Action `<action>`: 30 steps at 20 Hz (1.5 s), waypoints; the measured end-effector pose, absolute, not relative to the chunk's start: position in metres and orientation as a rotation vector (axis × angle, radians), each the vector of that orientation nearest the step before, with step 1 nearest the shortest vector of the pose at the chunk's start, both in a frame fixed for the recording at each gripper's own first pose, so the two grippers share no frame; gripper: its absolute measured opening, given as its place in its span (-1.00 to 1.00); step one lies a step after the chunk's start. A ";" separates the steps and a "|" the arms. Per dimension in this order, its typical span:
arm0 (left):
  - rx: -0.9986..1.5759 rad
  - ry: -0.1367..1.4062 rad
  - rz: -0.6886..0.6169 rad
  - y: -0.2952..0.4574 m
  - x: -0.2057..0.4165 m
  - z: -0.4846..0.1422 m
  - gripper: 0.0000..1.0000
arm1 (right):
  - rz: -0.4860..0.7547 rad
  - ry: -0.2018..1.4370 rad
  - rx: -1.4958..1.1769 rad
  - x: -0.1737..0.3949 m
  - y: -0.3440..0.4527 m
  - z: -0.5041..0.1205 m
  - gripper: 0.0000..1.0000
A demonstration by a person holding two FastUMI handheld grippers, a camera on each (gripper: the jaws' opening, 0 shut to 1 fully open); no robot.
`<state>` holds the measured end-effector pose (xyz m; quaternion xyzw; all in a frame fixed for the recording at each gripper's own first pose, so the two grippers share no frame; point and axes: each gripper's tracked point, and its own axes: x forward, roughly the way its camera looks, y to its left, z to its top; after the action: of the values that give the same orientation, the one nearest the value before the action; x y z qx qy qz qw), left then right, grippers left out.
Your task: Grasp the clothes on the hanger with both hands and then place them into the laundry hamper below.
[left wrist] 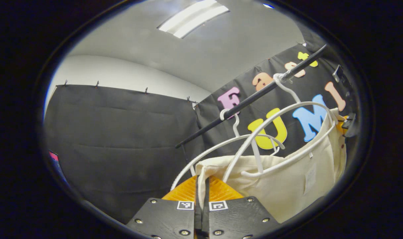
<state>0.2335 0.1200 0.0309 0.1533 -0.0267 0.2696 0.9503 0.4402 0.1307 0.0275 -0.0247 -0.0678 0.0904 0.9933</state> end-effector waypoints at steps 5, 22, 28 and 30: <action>0.284 -0.036 0.544 0.118 0.233 0.021 -0.97 | 0.227 -0.074 -0.001 0.452 0.141 0.016 -0.97; 0.210 0.056 0.413 0.084 0.212 -0.038 -0.95 | 0.314 0.045 0.024 0.376 0.147 -0.034 -0.98; 0.199 0.005 0.318 0.058 0.197 -0.026 -0.95 | 0.309 -0.013 0.006 0.321 0.146 -0.017 -0.98; 0.187 -0.025 0.287 0.052 0.186 -0.016 -0.96 | 0.315 -0.025 0.009 0.303 0.146 -0.007 -0.98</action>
<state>0.1864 0.0521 -0.0161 0.0930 -0.0124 0.1429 0.9853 0.3029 0.1462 -0.0066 0.0046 -0.0126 0.1568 0.9875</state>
